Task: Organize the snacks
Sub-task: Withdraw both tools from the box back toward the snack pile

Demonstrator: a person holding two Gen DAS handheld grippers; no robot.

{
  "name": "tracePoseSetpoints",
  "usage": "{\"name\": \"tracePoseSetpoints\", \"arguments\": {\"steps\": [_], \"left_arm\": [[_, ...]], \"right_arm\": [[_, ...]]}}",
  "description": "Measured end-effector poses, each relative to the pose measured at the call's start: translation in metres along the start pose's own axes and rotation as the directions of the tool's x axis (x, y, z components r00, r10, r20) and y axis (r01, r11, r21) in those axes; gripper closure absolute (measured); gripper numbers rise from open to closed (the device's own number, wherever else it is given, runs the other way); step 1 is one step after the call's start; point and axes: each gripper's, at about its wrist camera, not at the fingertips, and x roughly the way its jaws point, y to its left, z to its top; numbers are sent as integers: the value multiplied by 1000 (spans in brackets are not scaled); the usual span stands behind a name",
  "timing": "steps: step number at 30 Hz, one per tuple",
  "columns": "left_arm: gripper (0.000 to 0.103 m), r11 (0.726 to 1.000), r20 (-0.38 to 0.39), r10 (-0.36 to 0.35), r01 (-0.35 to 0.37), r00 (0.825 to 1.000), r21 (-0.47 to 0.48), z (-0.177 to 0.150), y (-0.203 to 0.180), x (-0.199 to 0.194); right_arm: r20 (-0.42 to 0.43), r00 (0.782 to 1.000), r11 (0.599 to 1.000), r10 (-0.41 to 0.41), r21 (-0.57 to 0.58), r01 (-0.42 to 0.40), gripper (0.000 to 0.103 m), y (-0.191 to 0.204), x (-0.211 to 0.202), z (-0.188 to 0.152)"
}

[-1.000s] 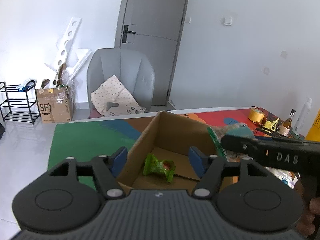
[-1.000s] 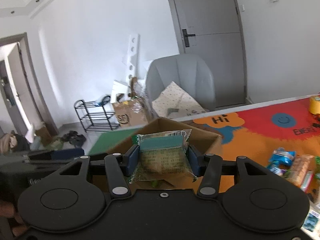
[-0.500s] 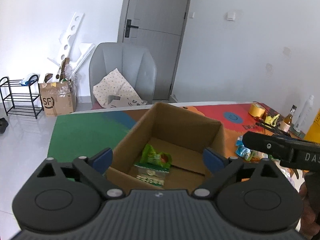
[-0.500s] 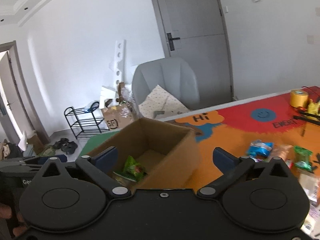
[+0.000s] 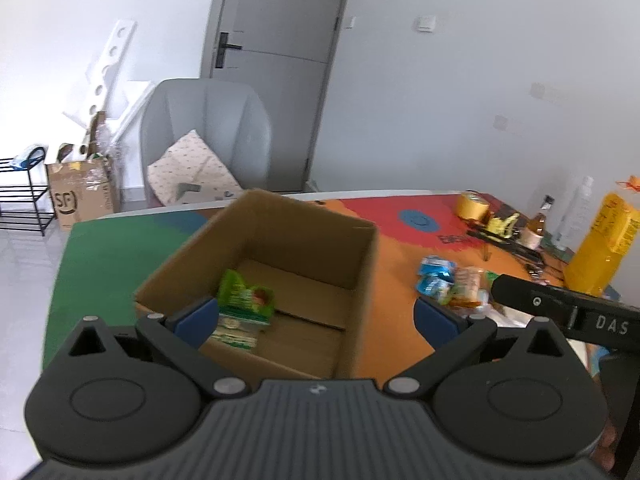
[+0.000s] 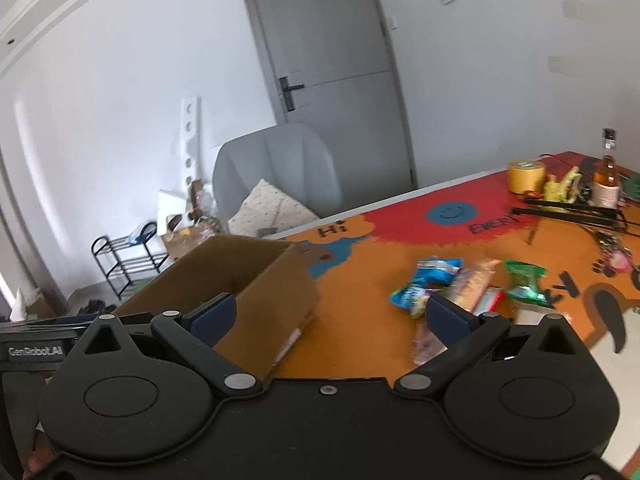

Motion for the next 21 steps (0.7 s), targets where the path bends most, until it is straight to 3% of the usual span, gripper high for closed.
{"name": "tracePoseSetpoints", "arguments": {"steps": [21], "left_arm": [[0, 990, -17, -135, 136, 991, 42, -27, -64, 3]], "right_arm": [[20, 992, 992, -128, -21, 128, 0, -67, -40, -28]]}}
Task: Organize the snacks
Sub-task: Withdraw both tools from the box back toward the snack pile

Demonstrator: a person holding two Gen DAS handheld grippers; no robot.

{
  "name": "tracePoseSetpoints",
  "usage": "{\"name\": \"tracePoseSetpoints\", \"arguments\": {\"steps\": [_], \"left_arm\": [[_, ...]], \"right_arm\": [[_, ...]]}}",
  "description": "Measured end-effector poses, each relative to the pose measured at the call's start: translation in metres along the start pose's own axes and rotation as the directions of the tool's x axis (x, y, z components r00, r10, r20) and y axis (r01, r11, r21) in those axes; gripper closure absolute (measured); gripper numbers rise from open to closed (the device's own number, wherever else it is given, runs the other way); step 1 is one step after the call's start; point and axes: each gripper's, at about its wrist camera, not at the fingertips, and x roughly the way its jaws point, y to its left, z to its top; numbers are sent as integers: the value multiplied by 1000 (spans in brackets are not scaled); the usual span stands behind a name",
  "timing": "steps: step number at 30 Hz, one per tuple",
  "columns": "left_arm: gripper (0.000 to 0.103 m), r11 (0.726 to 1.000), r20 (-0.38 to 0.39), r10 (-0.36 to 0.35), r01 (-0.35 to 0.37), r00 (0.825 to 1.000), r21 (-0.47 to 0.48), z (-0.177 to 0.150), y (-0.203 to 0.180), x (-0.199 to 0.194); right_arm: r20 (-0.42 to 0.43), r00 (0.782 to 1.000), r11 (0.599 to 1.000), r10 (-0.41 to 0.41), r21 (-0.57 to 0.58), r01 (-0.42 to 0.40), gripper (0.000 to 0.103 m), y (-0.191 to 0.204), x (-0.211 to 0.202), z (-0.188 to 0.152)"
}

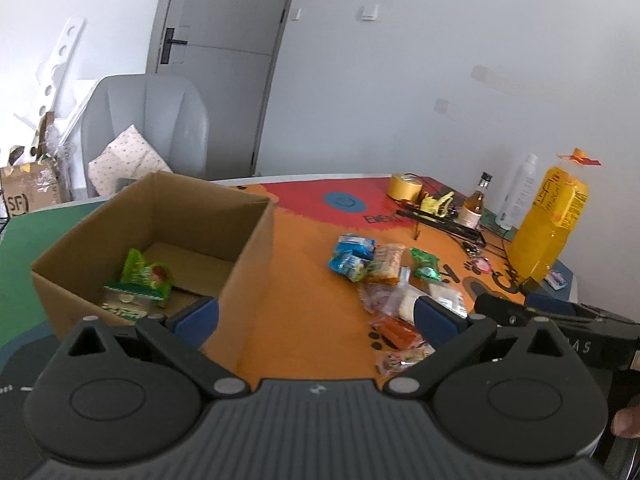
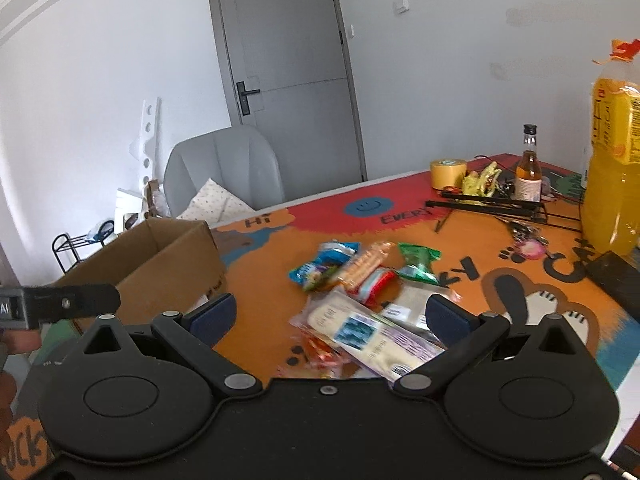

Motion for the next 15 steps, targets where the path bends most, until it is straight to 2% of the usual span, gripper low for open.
{"name": "tracePoseSetpoints", "arguments": {"steps": [6, 11, 15], "left_arm": [[0, 1000, -11, -28, 28, 1000, 2, -6, -12, 11], [0, 998, -28, -52, 52, 998, 19, -10, -23, 23], [1, 998, -45, -58, 60, 997, 35, -15, -32, 36]], "right_arm": [[-40, 999, 998, 14, 57, -12, 0, -24, -1, -11], [-38, 999, 998, -6, 64, 9, 1, -38, -2, -19], [-38, 999, 997, -3, 72, 6, 7, -49, 0, -21]]}}
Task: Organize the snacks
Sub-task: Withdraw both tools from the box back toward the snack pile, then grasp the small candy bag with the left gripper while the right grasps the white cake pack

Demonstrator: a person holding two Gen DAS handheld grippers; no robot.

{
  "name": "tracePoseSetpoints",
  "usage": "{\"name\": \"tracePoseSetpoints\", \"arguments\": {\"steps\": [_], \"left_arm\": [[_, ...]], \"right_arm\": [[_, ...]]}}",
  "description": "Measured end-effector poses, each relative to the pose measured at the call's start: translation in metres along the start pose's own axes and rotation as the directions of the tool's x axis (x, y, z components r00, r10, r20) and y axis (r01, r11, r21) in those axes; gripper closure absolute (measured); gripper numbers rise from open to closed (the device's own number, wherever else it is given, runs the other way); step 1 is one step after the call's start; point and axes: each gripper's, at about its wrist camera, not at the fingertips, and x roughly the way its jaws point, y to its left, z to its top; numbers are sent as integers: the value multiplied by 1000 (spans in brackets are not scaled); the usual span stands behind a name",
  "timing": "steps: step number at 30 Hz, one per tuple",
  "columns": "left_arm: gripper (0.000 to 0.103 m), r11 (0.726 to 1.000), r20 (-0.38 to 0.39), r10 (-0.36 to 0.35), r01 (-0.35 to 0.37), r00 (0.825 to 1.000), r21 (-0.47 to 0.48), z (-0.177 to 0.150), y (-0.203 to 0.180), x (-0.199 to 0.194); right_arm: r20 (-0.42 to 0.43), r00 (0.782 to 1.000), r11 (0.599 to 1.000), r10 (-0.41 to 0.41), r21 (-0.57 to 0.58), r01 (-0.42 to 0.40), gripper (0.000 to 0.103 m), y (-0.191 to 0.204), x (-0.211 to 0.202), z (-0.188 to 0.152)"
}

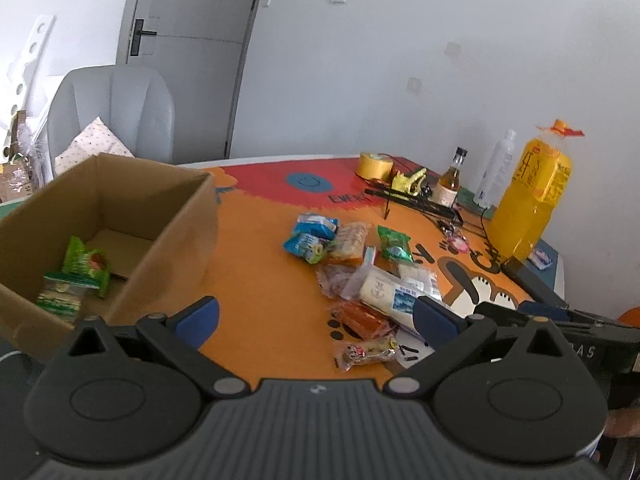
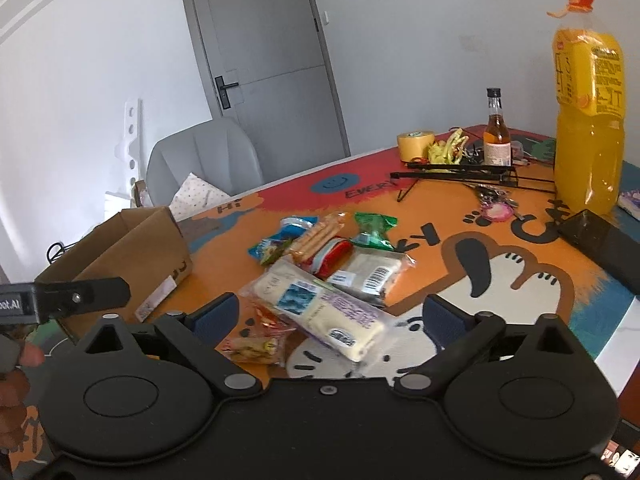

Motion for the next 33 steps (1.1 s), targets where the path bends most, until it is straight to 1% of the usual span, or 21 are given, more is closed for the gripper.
{"name": "tracePoseSetpoints", "arguments": {"steps": [5, 11, 18, 26, 30, 33], "left_arm": [[2, 1000, -37, -23, 23, 999, 8, -6, -7, 21], [3, 999, -94, -25, 27, 995, 18, -13, -14, 48], [3, 999, -128, -29, 34, 991, 41, -19, -27, 74], [3, 997, -171, -26, 37, 985, 66, -23, -37, 98], [3, 997, -186, -13, 27, 982, 70, -25, -41, 107], [4, 995, -189, 9, 10, 982, 99, -27, -47, 111]], "right_arm": [[-20, 1000, 1000, -1, 11, 2, 14, -10, 7, -6], [-48, 999, 1000, -15, 9, 16, 16, -17, 19, -13], [-77, 997, 1000, 2, 13, -1, 27, -27, 28, -17], [-87, 996, 999, 15, 32, -12, 29, -37, 33, -19], [-91, 996, 999, 15, 42, -12, 29, -40, 36, -19], [-92, 996, 999, 11, 41, -7, 29, -42, 37, -18]]}}
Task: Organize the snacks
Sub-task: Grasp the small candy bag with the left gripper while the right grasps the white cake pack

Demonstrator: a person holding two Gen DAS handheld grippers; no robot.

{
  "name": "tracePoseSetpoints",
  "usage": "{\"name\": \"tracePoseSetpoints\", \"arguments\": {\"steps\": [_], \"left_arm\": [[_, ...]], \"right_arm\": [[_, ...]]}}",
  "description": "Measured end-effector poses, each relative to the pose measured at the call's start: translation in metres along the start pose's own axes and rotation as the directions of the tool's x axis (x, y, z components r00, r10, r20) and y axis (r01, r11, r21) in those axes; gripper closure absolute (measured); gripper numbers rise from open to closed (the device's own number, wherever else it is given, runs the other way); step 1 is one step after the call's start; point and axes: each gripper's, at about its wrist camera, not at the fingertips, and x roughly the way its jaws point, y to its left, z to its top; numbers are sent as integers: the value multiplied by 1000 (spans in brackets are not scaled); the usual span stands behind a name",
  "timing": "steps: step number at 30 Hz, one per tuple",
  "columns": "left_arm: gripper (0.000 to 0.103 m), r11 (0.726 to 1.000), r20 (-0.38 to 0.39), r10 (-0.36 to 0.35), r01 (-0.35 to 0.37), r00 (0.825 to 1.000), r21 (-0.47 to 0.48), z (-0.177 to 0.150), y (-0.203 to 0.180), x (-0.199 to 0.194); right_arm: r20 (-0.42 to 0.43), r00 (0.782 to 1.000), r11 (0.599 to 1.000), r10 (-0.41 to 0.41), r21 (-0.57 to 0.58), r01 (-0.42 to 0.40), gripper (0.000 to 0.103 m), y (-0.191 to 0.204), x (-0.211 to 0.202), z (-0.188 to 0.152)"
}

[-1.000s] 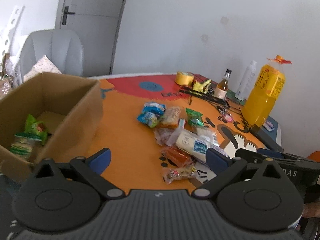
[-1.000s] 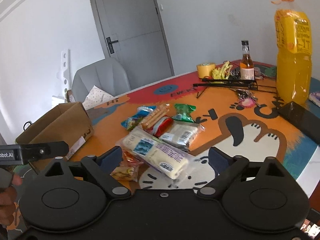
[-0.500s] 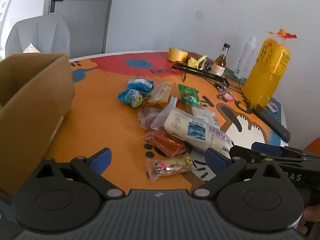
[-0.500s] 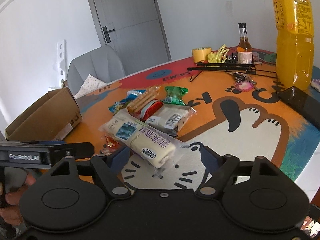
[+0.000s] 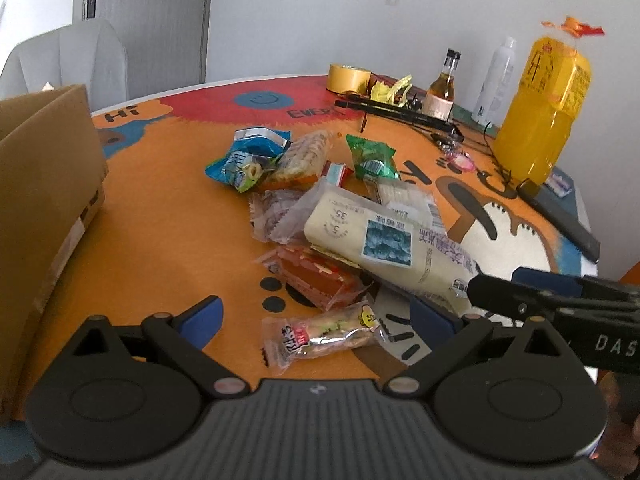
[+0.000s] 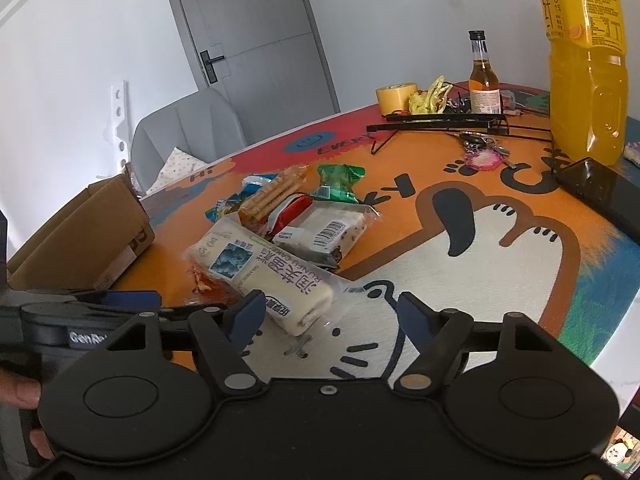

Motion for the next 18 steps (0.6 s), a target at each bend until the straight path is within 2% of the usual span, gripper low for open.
{"name": "tracePoseSetpoints", "arguments": {"steps": [7, 10, 13, 15, 18], "left_arm": [[7, 999, 3, 32, -32, 999, 22, -4, 1, 0], [13, 999, 9, 34, -34, 999, 14, -5, 9, -4], [21, 999, 16, 31, -32, 999, 19, -7, 12, -7], [34, 999, 19, 36, -37, 999, 26, -7, 13, -9], [45, 999, 18, 33, -34, 999, 21, -7, 18, -13]], "right_arm": [[-12, 1000, 1000, 7, -7, -7, 29, 3, 5, -1], [-15, 1000, 1000, 13, -8, -13, 29, 6, 9, 0], [-18, 1000, 1000, 16, -21, -16, 29, 12, 12, 1], [-15, 1000, 999, 17, -40, -17, 29, 17, 14, 3], [-7, 1000, 997, 23, -70, -24, 28, 24, 15, 6]]}}
